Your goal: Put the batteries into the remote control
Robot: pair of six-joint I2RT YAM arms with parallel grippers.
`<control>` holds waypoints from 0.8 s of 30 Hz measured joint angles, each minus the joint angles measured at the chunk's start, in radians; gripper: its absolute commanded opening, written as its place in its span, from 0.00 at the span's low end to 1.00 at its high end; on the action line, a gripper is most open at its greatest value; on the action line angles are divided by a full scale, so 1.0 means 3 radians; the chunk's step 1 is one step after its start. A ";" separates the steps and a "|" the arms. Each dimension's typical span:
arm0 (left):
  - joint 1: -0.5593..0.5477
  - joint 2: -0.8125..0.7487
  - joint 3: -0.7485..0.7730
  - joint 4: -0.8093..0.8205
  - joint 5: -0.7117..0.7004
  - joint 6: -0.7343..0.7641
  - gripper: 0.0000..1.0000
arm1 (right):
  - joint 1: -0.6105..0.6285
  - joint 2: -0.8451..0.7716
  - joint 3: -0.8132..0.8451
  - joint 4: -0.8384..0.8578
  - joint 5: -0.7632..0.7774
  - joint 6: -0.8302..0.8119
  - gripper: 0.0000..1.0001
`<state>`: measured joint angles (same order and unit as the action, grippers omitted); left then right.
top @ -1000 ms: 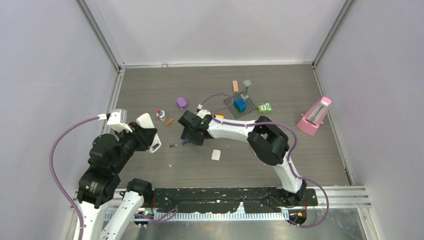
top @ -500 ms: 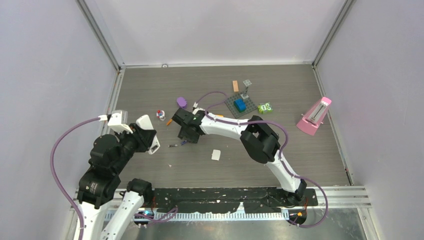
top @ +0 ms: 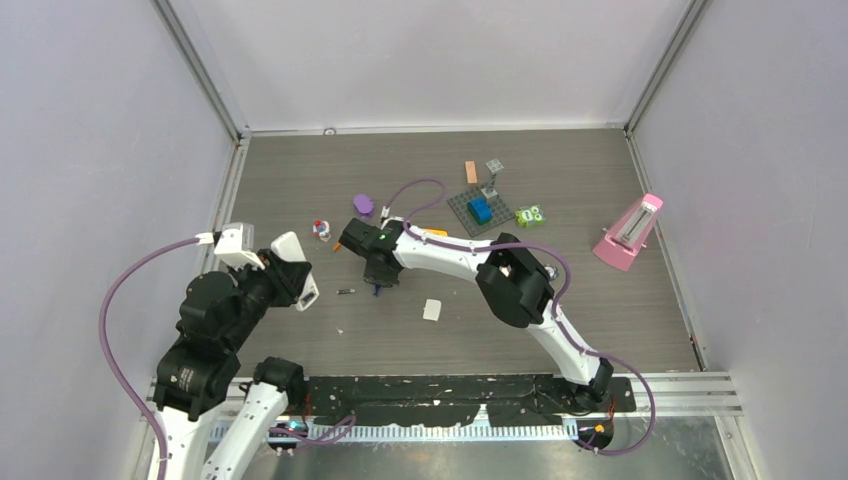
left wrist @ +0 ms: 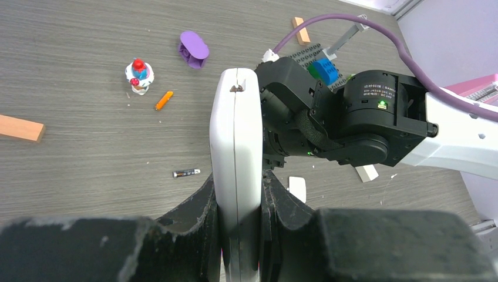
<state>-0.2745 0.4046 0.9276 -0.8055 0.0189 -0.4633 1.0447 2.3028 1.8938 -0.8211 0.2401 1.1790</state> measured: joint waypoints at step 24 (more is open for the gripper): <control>0.0000 0.0607 -0.0504 0.0507 0.0942 -0.0165 0.00 | -0.0271 -0.1326 -0.1996 0.0853 0.0387 -0.2561 0.05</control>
<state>-0.2745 0.5865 0.7765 -0.6533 0.3016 -0.5129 0.9634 1.9049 1.2949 -0.5652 0.3561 0.4107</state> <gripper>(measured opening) 0.231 0.185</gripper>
